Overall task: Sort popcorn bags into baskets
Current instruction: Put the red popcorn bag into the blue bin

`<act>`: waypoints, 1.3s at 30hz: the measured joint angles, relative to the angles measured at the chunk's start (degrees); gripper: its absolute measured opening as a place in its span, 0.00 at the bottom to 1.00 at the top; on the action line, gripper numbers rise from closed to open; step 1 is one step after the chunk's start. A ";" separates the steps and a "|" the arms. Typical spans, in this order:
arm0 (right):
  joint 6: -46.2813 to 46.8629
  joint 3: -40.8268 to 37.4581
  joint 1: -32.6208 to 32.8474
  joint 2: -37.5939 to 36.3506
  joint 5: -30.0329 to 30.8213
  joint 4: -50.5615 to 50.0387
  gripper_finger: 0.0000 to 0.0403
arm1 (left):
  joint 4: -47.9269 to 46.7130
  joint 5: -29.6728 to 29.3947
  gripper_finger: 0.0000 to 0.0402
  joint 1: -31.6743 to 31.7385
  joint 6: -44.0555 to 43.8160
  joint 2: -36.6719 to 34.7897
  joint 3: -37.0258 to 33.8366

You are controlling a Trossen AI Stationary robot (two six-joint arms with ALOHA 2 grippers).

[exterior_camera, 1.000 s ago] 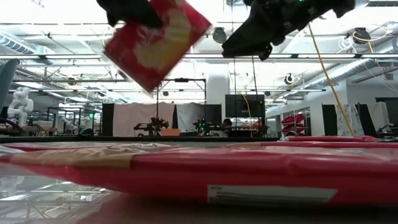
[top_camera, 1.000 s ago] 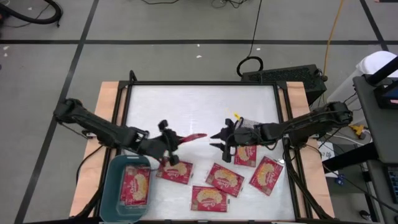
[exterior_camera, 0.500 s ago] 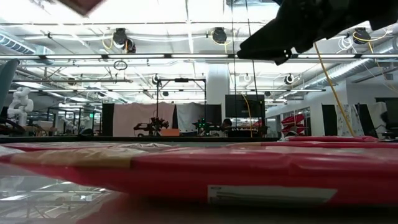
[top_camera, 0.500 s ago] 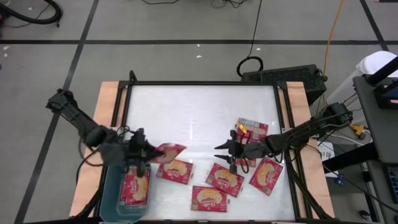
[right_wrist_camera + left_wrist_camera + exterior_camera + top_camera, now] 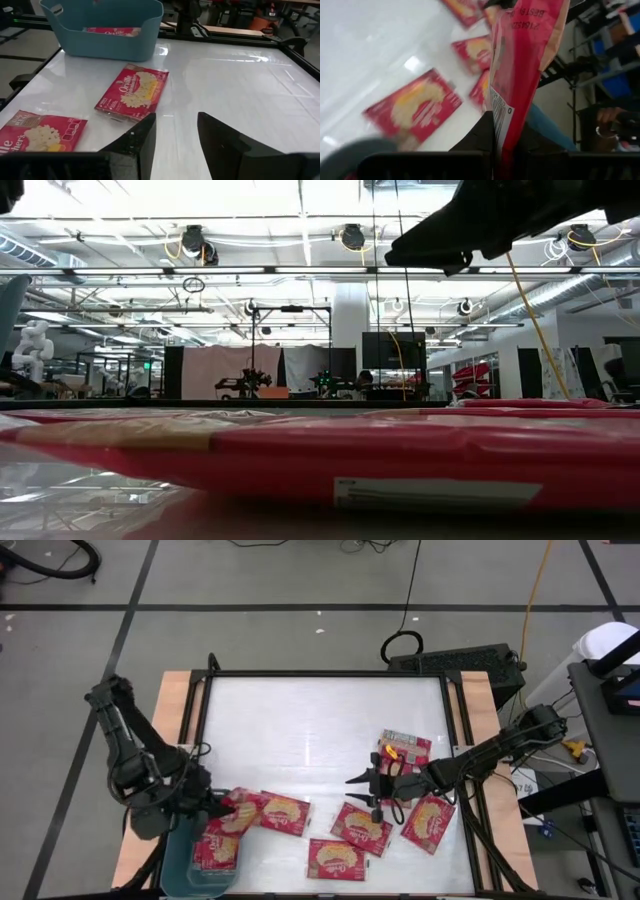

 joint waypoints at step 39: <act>-1.18 0.00 -0.01 0.00 -0.02 -0.04 0.35 | -20.22 20.04 0.30 -10.17 -47.01 14.76 -0.02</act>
